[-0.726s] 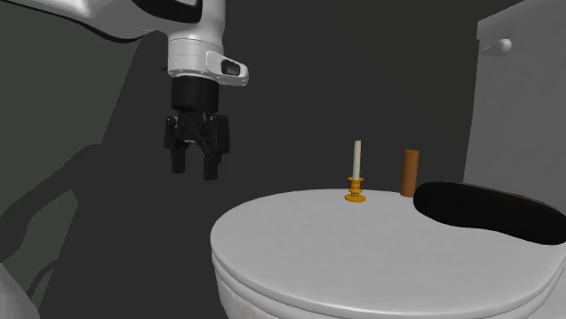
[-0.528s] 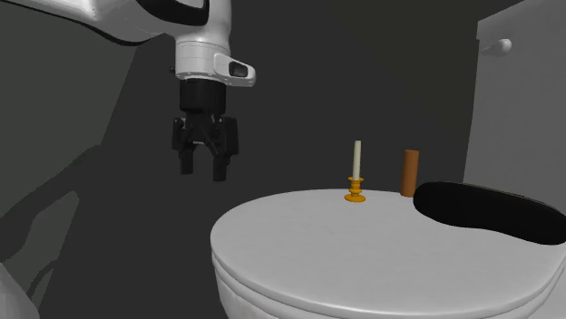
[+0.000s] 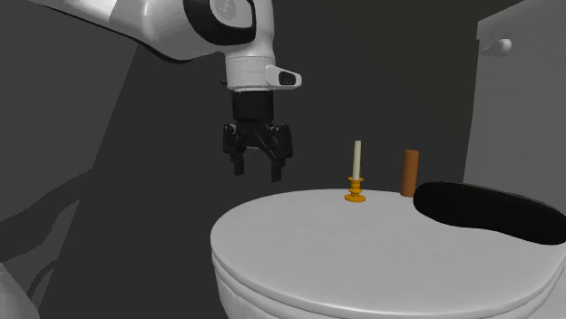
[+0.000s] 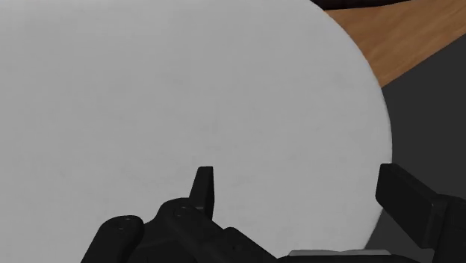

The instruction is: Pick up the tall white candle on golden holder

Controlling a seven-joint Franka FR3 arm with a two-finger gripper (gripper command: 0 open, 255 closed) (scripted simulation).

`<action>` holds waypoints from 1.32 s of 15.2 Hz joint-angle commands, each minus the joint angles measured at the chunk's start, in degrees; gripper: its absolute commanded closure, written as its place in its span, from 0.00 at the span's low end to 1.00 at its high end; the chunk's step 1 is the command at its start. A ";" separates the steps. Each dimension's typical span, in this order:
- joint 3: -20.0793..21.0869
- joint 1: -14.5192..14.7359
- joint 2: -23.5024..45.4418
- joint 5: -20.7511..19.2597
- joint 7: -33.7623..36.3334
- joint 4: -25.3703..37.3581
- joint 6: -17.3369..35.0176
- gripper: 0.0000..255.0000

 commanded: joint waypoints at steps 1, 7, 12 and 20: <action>-1.71 0.08 2.44 -0.08 -2.10 1.17 3.73 0.00; -6.54 1.16 11.18 2.08 -8.44 6.88 13.33 0.00; -10.48 2.39 19.16 6.51 -14.72 13.49 19.60 0.00; -15.21 3.07 31.94 17.74 -25.60 26.36 24.81 0.00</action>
